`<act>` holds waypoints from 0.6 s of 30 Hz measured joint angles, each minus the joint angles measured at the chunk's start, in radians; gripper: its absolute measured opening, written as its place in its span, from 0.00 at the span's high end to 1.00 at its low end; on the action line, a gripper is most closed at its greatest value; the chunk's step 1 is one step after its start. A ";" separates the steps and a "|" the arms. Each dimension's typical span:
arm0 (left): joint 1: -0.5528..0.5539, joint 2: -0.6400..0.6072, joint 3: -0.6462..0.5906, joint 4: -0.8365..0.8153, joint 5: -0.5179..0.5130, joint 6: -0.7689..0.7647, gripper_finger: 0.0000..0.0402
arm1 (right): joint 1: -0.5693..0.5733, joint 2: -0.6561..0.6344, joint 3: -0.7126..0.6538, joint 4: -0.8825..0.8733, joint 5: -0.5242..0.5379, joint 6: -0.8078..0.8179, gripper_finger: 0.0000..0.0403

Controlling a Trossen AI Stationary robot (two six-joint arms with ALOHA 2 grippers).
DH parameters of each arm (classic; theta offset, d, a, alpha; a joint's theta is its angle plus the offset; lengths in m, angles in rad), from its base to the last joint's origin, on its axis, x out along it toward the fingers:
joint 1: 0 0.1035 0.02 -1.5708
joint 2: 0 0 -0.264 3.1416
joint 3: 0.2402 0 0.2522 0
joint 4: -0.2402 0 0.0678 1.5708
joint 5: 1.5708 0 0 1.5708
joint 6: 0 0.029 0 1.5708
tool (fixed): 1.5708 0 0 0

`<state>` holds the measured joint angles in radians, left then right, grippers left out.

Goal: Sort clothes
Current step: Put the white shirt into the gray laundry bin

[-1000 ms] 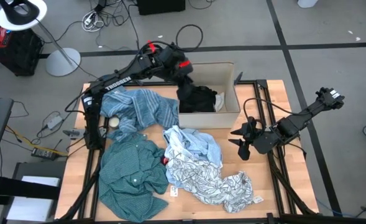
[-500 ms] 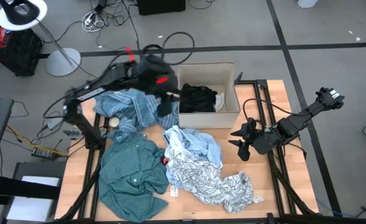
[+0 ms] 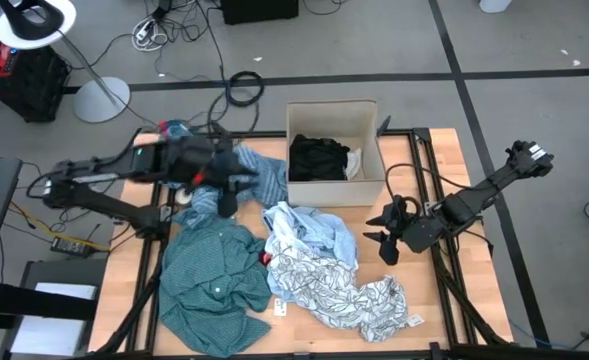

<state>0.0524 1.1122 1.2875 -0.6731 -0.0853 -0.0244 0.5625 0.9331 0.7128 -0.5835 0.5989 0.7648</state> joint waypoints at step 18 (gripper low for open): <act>-0.105 -0.263 -0.533 0.277 -0.114 -0.164 0.69 | -0.027 0.198 0.000 0.255 -0.048 -0.137 0.58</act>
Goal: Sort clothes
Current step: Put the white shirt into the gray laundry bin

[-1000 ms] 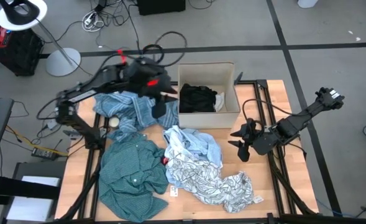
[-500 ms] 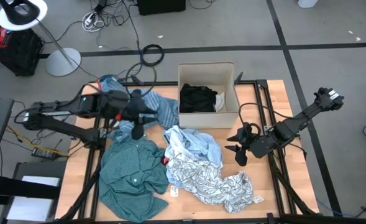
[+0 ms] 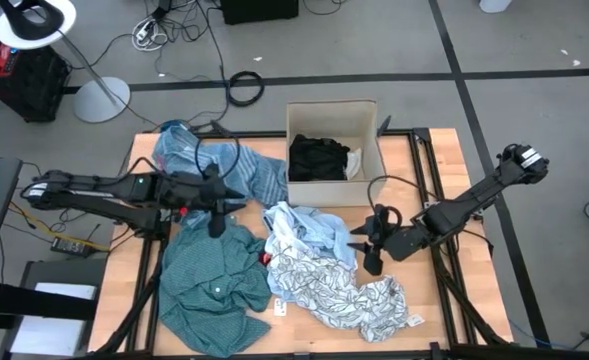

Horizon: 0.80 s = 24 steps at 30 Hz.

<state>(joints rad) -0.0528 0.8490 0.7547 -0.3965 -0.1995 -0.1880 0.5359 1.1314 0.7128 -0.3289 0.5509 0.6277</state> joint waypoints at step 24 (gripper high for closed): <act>-0.001 0.001 -0.125 0.161 -0.012 -0.078 0.69 | -0.074 0.353 0.097 0.296 -0.300 -0.185 0.59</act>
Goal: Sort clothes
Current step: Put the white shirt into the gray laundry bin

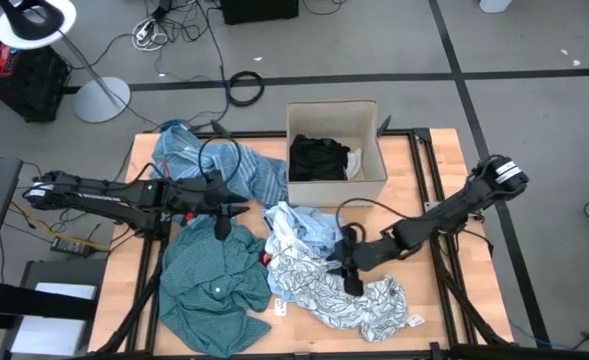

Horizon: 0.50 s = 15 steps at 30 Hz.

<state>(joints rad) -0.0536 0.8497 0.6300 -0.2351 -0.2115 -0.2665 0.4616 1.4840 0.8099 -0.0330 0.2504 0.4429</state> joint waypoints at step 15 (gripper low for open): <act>-0.001 0.000 0.000 -0.004 0.003 0.000 0.69 | -0.104 0.135 0.193 -0.266 -0.219 0.001 0.88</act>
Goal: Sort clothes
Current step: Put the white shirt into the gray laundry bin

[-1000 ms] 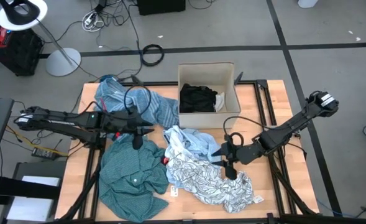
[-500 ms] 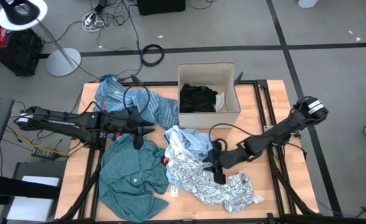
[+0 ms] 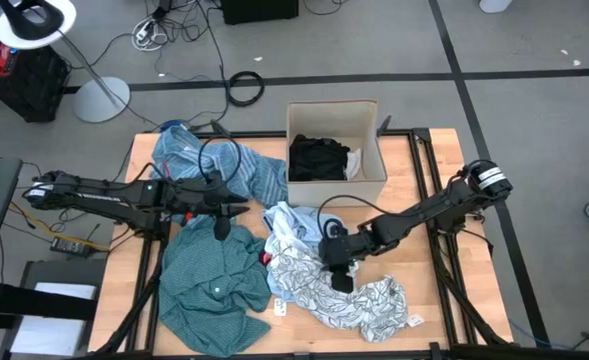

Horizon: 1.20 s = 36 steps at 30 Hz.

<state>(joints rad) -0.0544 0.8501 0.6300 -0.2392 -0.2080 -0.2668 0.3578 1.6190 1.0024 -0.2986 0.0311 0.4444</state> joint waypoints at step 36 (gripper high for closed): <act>0.000 0.000 0.000 0.003 -0.003 0.003 0.69 | -0.167 -0.166 0.874 -0.518 0.506 -0.588 1.00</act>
<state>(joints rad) -0.0544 0.8501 0.6300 -0.2367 -0.2115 -0.2641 0.1912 1.4532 1.8762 -0.8168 0.5373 -0.1437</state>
